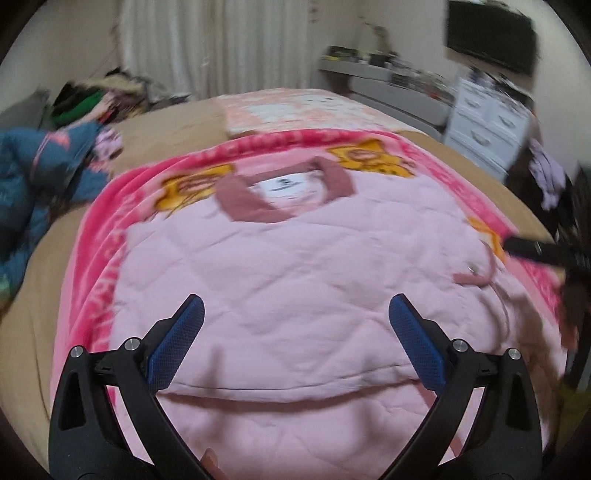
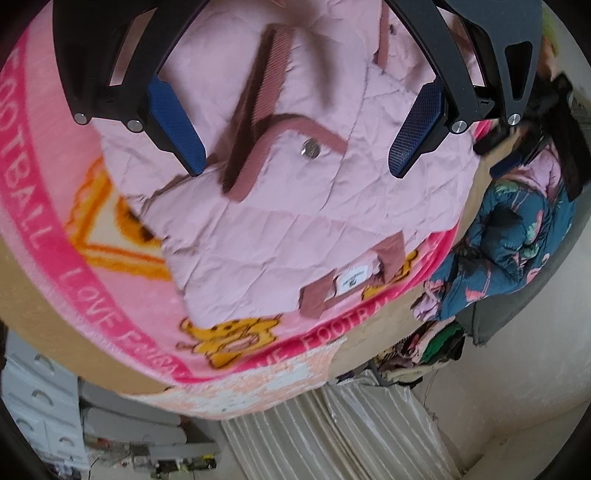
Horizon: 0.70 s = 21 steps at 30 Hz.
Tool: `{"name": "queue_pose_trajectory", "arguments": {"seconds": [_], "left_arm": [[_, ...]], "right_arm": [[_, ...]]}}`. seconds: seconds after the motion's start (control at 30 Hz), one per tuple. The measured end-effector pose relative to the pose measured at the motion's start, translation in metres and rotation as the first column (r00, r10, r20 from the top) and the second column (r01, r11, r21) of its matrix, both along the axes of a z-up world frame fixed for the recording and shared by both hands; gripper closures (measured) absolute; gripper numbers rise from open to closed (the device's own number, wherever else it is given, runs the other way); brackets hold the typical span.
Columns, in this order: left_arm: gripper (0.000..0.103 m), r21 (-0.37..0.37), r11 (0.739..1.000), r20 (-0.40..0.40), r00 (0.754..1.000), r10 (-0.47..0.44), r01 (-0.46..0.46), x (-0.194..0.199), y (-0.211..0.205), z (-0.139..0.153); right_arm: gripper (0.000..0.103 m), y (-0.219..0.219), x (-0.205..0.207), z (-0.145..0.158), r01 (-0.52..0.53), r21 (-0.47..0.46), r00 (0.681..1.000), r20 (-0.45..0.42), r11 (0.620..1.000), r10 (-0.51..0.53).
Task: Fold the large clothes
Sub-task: 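Grasp the corduroy-trimmed front edge of the jacket with the right tool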
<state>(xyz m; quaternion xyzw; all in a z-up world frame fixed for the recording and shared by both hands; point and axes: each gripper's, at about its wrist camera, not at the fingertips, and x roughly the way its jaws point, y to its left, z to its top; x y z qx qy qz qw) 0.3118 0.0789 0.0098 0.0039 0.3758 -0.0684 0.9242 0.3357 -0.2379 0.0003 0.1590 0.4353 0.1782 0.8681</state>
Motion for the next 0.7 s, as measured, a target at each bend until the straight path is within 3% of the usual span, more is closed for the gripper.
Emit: {"name": "queue_pose_trajectory", "arguments": {"seconds": [0.17, 0.47, 0.7], "left_arm": [[0.009, -0.077, 0.992, -0.037, 0.994, 0.099, -0.102, 0.008, 0.037, -0.004], [0.009, -0.101, 0.976, -0.083, 0.979, 0.185, -0.193, 0.017, 0.065, -0.019], [0.009, -0.104, 0.972, -0.096, 0.975, 0.200, -0.210, 0.019, 0.070, -0.024]], "right_arm": [[0.004, 0.018, -0.002, -0.016, -0.032, -0.057, 0.999, -0.040, 0.998, 0.029], [0.004, 0.041, -0.002, -0.050, -0.022, -0.144, 0.995, -0.103, 0.989, 0.007], [0.004, 0.038, -0.002, -0.062, 0.007, -0.103, 0.993, -0.114, 0.995, -0.019]]}}
